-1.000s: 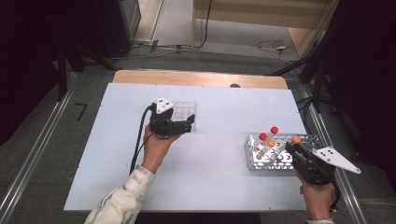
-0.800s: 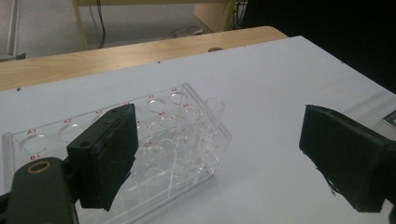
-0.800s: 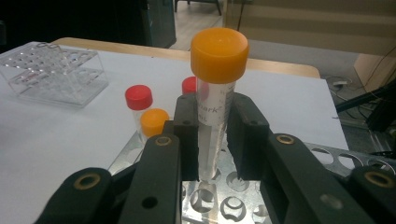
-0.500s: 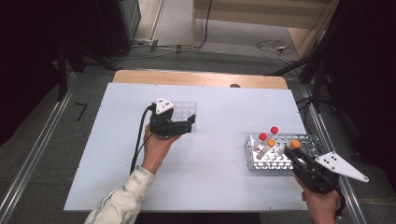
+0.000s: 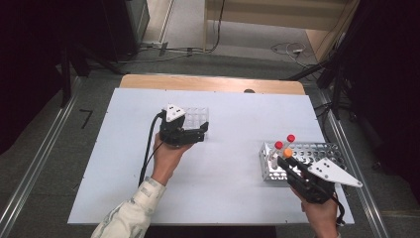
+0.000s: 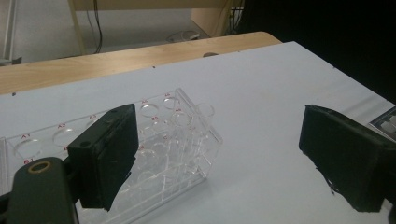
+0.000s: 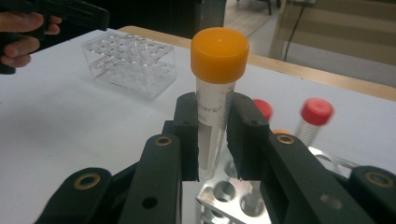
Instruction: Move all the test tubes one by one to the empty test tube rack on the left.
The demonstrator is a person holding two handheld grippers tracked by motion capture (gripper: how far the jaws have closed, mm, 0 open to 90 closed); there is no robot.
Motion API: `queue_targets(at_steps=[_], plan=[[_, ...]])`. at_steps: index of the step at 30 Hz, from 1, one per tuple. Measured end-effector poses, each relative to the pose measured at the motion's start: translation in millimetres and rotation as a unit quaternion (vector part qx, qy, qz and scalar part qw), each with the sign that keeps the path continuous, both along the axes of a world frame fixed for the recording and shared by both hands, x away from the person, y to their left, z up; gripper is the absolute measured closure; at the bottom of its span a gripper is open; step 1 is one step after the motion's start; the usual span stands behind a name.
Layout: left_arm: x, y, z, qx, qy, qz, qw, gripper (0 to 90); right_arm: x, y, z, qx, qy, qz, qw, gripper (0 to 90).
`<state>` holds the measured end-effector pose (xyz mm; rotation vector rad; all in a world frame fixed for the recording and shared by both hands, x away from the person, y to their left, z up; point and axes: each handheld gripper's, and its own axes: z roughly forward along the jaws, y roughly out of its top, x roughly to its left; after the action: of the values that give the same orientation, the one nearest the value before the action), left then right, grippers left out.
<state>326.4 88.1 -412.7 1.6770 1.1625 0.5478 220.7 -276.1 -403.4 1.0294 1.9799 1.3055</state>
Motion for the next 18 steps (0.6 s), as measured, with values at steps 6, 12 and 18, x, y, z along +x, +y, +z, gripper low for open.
queue_targets(at_steps=[6,12,18], plan=[[-0.3,-1.9,-0.2,-0.002,-0.001,-0.003,1.0000,13.0,9.3,27.8,0.7,-0.004,-0.002,0.030,0.9995,71.8],[-1.5,-0.2,0.4,-0.001,-0.001,-0.003,1.0000,13.0,22.7,52.4,-6.5,-0.011,0.008,0.043,0.9990,71.8],[-3.5,0.9,1.5,-0.001,-0.003,-0.005,1.0000,13.0,36.4,72.8,-15.5,-0.014,0.023,0.049,0.9984,71.9]])
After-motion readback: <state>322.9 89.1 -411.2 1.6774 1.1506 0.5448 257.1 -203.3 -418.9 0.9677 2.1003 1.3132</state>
